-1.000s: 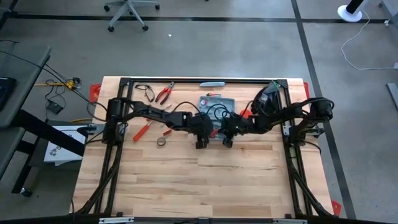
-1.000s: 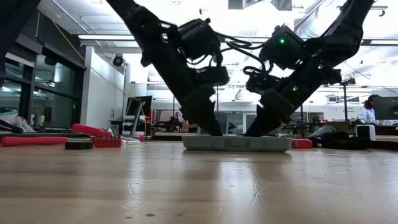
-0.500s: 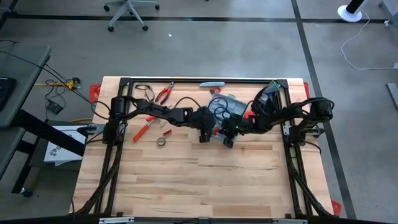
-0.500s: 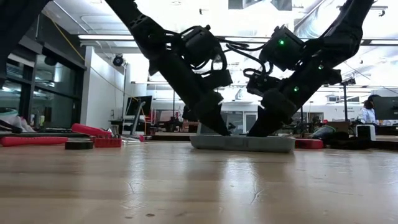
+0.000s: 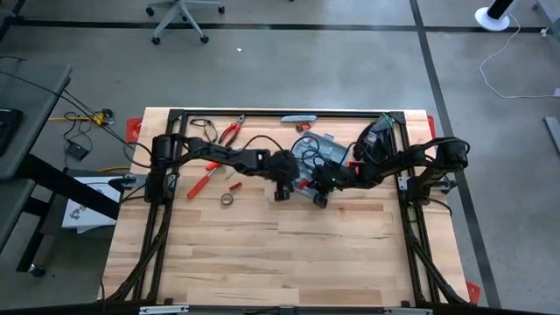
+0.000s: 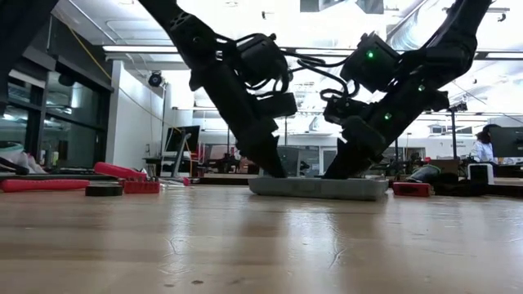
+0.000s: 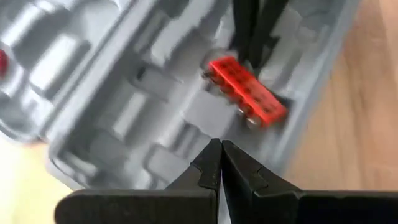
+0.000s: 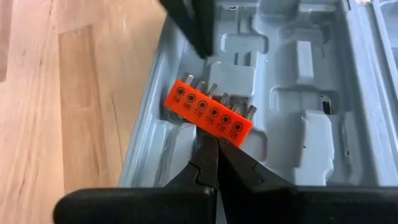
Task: Prefit tool cases
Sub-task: Put the right orange multi-bit set into the gray tool case
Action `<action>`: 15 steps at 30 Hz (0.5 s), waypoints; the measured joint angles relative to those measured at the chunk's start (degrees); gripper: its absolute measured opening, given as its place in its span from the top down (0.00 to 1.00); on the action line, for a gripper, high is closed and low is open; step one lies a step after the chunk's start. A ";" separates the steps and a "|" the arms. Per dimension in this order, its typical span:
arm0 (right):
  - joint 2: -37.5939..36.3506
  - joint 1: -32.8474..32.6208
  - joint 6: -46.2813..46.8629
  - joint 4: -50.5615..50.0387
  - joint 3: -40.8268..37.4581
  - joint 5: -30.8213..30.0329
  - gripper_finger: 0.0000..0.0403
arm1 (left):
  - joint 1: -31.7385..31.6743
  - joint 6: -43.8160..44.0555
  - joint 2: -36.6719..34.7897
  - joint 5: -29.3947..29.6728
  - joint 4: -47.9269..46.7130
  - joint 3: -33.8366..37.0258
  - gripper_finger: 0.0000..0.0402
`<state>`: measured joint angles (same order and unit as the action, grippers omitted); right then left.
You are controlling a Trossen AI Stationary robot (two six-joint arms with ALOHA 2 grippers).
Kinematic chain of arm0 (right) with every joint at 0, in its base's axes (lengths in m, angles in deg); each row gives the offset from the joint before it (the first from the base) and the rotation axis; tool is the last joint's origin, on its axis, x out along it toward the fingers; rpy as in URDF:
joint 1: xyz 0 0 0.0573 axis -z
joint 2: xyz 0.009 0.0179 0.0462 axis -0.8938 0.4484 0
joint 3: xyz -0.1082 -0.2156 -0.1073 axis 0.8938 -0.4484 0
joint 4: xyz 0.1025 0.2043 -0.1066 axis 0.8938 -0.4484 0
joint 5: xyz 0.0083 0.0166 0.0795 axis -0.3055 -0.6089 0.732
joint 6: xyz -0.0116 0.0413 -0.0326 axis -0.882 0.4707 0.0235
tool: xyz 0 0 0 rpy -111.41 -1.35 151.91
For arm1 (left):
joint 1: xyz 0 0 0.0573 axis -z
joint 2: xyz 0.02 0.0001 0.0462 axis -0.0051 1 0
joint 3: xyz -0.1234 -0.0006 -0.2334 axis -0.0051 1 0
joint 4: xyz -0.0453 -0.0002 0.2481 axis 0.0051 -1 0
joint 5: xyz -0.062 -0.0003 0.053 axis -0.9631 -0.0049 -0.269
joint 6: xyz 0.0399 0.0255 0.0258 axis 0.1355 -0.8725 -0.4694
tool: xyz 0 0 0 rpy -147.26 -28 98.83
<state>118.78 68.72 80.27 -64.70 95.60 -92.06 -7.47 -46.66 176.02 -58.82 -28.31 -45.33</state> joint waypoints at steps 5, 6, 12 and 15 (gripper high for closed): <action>-0.22 0.01 0.88 -0.35 0.00 -0.04 1.00 | -2.39 12.75 -1.73 -4.76 -1.57 -0.02 0.98; -0.41 0.01 0.83 -0.50 0.00 -0.45 1.00 | -3.23 14.50 -1.68 -8.07 -1.43 -0.04 0.97; -2.11 -0.28 -1.08 -3.74 0.02 -9.11 1.00 | -6.12 22.12 -0.53 -19.64 -0.87 -0.04 0.85; -2.23 -0.28 -1.56 -6.02 0.04 -13.49 1.00 | -6.04 25.42 0.39 -21.39 0.07 -0.04 0.76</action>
<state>116.55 68.43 78.71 -70.72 95.64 -105.55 -13.51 -21.24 176.41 -80.21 -28.25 -45.37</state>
